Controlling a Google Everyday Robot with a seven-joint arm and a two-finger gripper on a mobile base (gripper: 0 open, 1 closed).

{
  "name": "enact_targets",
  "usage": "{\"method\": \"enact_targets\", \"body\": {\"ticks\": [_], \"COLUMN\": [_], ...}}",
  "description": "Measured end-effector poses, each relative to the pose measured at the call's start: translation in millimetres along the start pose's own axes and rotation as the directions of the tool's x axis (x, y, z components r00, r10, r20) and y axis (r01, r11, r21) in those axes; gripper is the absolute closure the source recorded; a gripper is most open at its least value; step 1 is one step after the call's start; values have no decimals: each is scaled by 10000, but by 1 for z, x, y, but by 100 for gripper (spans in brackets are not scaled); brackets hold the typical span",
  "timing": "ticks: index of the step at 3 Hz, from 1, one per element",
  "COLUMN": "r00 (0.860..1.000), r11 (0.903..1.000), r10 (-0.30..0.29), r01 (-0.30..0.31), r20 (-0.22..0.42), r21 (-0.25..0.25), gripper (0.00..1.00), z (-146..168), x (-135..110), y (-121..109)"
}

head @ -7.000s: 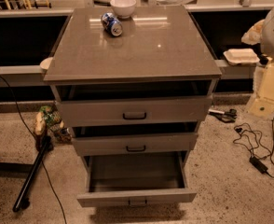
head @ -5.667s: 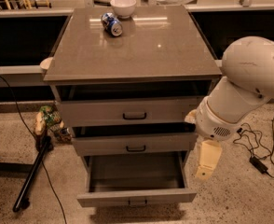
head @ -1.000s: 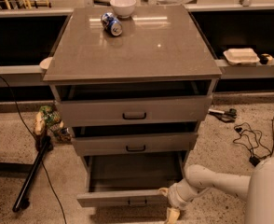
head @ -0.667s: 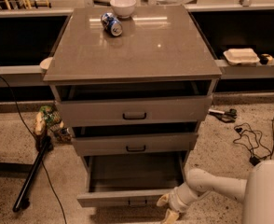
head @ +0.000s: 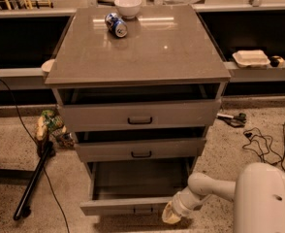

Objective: Close bottom drawer

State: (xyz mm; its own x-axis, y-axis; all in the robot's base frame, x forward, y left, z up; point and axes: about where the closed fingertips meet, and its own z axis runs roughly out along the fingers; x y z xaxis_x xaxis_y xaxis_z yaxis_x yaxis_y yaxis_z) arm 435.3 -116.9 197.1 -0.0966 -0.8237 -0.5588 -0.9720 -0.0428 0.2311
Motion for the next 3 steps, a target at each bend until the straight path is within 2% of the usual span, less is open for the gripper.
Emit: {"method": "enact_targets", "body": {"ticks": [1,2,3], "r00": [9996,9985,9982], "r11": [9989,9958,9951], "r10": [285,544,586], "r01": [-284,-551,-596], "r20": [-16,109,151], "r21": [375,729,783], "gripper": [90,67,44], "z": [-2,-5,-5], "x": [8,18,19], "y": [-25,-41,-43]}}
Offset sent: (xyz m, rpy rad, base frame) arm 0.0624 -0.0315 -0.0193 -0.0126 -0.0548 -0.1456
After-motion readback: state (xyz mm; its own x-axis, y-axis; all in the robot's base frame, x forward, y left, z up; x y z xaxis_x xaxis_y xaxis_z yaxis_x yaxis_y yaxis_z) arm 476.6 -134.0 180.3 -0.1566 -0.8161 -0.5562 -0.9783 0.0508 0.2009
